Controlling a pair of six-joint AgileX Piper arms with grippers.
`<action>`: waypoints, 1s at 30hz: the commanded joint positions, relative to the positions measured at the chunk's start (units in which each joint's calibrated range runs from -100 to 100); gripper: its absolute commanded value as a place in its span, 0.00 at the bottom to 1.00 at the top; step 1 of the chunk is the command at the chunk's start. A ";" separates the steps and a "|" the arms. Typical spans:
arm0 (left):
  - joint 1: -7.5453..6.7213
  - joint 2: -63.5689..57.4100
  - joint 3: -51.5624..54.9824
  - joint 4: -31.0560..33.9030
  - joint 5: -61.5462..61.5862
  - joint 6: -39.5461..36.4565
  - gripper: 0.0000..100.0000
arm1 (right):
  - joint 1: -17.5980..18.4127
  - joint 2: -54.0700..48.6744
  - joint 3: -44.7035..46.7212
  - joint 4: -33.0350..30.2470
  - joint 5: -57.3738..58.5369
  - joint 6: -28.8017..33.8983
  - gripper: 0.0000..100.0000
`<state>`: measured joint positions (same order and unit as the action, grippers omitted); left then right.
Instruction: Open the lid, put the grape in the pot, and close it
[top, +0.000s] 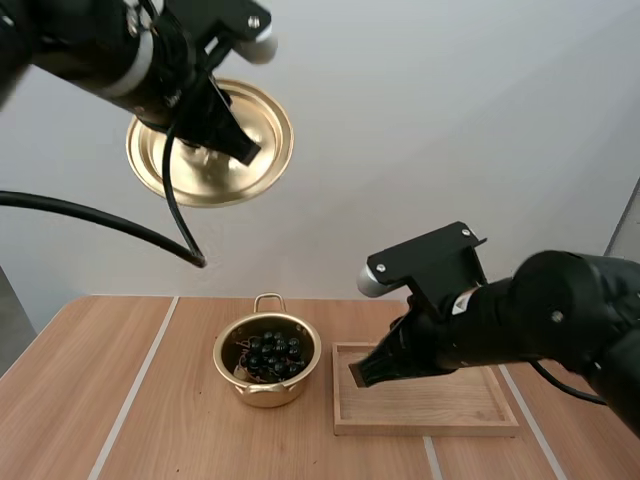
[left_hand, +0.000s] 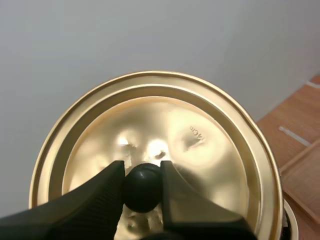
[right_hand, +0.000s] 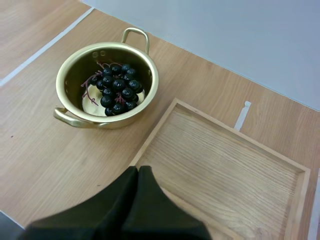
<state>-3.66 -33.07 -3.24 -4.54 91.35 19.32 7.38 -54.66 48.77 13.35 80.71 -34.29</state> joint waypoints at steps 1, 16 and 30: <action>-0.29 4.08 7.40 -1.64 0.38 1.82 0.00 | -0.35 -10.22 1.92 -0.38 6.15 1.35 0.00; -0.29 16.82 26.83 -11.09 -8.54 12.81 0.00 | -1.44 -19.68 1.92 -0.04 15.16 1.86 0.00; -0.29 30.88 26.95 -13.17 -12.72 14.48 0.00 | -1.44 -19.68 1.92 0.07 15.16 1.86 0.00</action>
<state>-3.66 -3.85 23.59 -15.22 80.10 32.88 6.14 -73.75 50.60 12.86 95.48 -32.54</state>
